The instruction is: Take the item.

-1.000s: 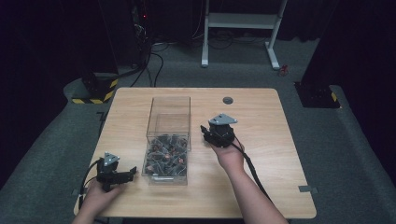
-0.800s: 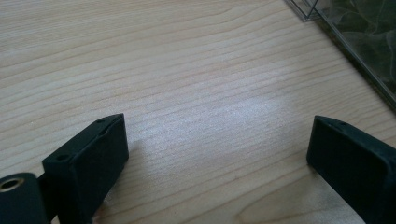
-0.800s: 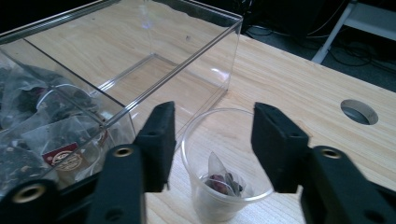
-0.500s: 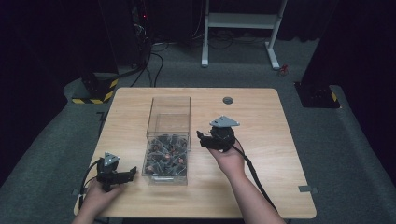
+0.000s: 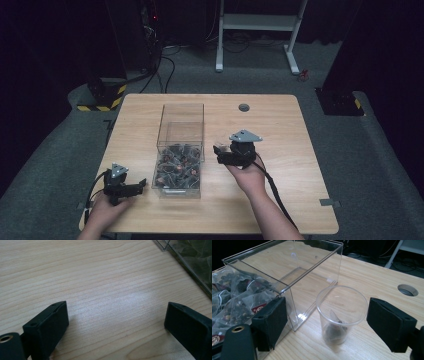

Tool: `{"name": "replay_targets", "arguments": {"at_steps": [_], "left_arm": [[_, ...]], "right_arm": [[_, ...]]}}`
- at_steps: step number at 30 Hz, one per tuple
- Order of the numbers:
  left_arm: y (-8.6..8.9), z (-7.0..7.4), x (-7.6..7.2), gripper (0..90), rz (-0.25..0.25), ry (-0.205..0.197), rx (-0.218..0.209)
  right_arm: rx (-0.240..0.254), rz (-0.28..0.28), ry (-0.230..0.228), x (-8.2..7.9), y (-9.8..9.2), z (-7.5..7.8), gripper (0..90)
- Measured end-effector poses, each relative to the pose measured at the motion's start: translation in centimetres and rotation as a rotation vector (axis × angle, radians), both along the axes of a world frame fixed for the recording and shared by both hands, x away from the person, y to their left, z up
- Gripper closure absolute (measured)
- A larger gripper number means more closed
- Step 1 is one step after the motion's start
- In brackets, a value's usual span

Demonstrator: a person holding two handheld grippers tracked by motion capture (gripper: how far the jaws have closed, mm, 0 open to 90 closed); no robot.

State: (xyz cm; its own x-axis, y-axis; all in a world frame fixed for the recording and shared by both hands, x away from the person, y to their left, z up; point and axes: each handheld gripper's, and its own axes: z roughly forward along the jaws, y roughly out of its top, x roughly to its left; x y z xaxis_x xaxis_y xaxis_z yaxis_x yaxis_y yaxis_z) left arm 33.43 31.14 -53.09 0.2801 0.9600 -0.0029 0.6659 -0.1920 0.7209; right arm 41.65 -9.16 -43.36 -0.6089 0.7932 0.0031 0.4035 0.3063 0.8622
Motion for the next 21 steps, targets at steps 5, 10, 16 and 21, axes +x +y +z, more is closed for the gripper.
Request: {"name": "replay_targets", "arguments": {"at_steps": [5,10,16,21], "left_arm": [[0.0,0.0,0.0,5.7,0.002,-0.001,-0.003],[0.0,0.0,0.0,5.7,0.001,0.0,0.0],[0.0,0.0,0.0,5.7,0.001,0.0,-0.001],[0.0,0.0,0.0,5.7,0.001,0.0,-0.001]], "right_arm": [[0.004,-0.006,-0.012,-0.7,-0.5,-0.2,15.7],[0.007,-0.004,-0.024,-1.3,-1.2,-0.3,15.6],[0.012,-0.007,-0.031,-2.1,-2.0,-0.3,15.5],[0.006,-0.013,-0.032,-2.8,-2.8,-0.5,15.4]]}}
